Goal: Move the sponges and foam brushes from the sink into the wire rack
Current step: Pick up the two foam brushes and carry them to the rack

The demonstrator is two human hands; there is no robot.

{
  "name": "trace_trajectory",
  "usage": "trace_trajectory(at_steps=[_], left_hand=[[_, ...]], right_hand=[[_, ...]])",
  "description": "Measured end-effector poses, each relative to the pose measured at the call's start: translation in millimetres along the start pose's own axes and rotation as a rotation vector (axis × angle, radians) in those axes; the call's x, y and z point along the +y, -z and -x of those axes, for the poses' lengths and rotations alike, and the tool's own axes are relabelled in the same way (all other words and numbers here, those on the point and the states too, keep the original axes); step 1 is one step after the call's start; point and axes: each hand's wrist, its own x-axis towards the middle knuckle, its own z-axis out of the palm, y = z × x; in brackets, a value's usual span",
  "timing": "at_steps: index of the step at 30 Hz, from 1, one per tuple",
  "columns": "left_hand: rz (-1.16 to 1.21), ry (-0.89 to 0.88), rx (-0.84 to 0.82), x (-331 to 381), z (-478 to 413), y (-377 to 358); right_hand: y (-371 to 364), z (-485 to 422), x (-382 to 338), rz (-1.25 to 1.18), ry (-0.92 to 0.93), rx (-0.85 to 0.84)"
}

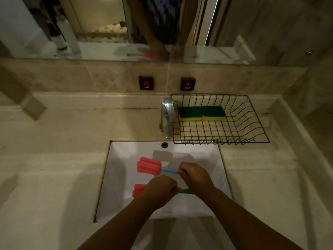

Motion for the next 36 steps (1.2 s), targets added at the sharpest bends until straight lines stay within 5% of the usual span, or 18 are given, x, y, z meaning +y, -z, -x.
trace_trajectory(at_steps=[16, 36], left_hand=[[-0.09, -0.29, 0.333, 52, 5, 94], [-0.096, -0.33, 0.391, 117, -76, 102]], right_hand=[[108, 12, -23, 0.029, 0.037, 0.311], [160, -22, 70, 0.039, 0.057, 0.297]])
